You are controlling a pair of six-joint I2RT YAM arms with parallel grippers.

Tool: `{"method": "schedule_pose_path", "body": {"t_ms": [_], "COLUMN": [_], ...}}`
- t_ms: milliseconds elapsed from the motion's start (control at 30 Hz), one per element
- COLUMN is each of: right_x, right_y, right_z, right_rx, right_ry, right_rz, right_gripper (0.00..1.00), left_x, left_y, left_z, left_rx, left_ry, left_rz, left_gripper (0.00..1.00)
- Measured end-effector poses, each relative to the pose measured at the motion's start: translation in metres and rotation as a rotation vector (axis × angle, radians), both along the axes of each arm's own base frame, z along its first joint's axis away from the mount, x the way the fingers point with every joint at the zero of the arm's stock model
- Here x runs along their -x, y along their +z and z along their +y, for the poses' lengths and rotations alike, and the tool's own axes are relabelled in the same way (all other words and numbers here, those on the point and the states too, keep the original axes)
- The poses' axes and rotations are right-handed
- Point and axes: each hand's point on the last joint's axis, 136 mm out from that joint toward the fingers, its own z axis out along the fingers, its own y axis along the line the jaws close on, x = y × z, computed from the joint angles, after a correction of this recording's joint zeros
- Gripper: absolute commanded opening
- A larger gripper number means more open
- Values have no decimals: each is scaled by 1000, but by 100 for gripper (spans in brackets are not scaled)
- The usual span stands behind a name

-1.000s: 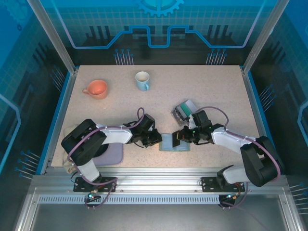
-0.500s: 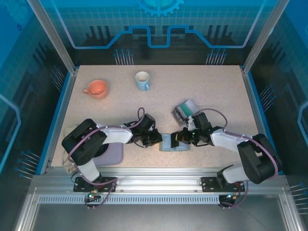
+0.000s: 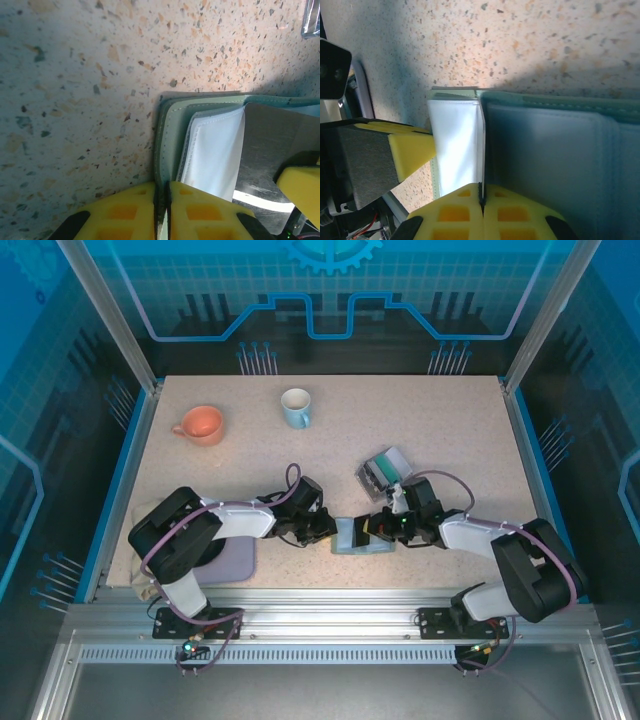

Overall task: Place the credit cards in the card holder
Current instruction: Insert the credit card into the card slot.

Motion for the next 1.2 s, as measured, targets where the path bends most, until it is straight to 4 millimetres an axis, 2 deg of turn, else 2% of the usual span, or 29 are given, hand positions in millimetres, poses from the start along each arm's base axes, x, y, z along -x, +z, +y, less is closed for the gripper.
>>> {"method": "schedule_pose_path", "body": {"t_ms": [400,833,1000,1200], "right_x": [9,5,4,4], "right_y": [-3,-6,-7,-8], "right_z": [-7,3,5,3], "right_rx": [-17,-81,-94,-57], "right_ry": [7,18,25,27], "right_rz": [28,33,42,51], "right_gripper": [3,3,8,18], "left_x": [1,1,1,1], "left_y": [0,0,0,0], "left_z": [-2,-2,-2,-2], "left_rx": [4,5,5,5], "left_ry": [11,11,11,11], "left_rz": [9,9,9,9], "left_gripper": [13,13,13,13]}}
